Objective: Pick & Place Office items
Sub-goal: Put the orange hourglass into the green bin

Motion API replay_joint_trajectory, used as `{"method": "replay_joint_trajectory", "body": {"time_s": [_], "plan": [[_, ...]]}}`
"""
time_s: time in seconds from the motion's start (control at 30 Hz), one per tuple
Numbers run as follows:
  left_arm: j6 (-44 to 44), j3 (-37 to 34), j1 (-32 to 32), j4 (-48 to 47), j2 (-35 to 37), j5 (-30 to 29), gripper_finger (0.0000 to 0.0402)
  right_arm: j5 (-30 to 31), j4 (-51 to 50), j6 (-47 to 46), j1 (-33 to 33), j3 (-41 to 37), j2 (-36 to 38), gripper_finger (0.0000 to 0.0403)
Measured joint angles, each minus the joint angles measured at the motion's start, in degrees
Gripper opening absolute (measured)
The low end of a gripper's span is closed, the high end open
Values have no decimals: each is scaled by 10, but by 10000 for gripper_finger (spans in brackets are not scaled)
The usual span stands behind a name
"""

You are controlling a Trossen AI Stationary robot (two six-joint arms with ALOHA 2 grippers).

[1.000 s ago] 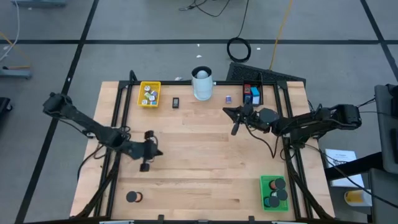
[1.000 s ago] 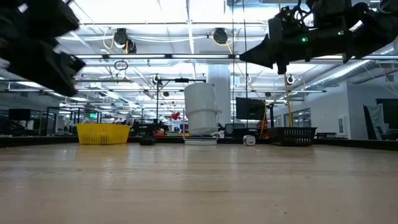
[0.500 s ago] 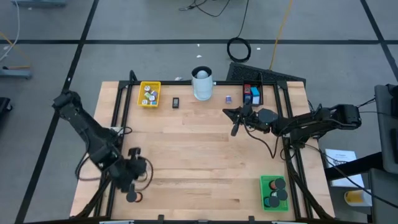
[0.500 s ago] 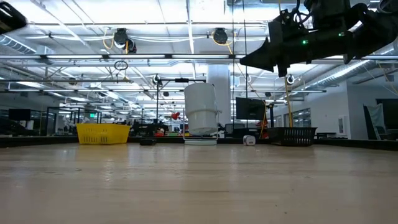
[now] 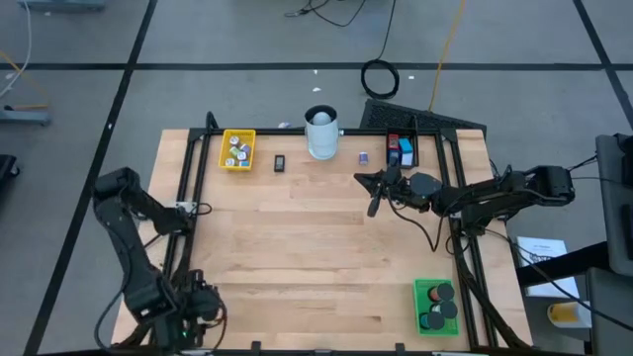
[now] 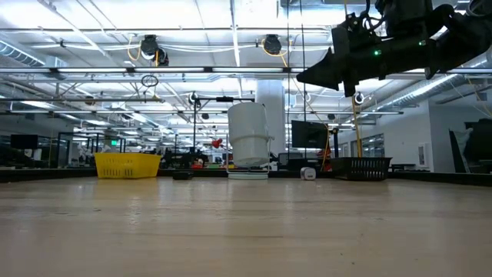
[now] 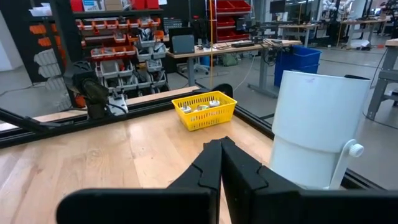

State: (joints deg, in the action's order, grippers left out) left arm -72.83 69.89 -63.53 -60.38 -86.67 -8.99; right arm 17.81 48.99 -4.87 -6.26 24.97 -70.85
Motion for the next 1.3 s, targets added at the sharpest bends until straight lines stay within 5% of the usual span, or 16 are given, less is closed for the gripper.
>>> {"method": "replay_joint_trajectory", "body": {"time_s": [0.2,0.4,0.73,1.07,1.3], "plan": [[-60,19,16,1,-38,13,380,0,0,0,0,0,0,2],[-86,19,40,-5,-59,50,396,0,-2,0,0,0,0,2],[-85,19,51,-17,-97,98,347,0,-8,0,0,0,0,2],[-62,19,46,-37,-104,92,216,0,-9,0,0,0,0,2],[36,19,66,-67,-99,48,215,0,-9,0,0,0,0,2]]}}
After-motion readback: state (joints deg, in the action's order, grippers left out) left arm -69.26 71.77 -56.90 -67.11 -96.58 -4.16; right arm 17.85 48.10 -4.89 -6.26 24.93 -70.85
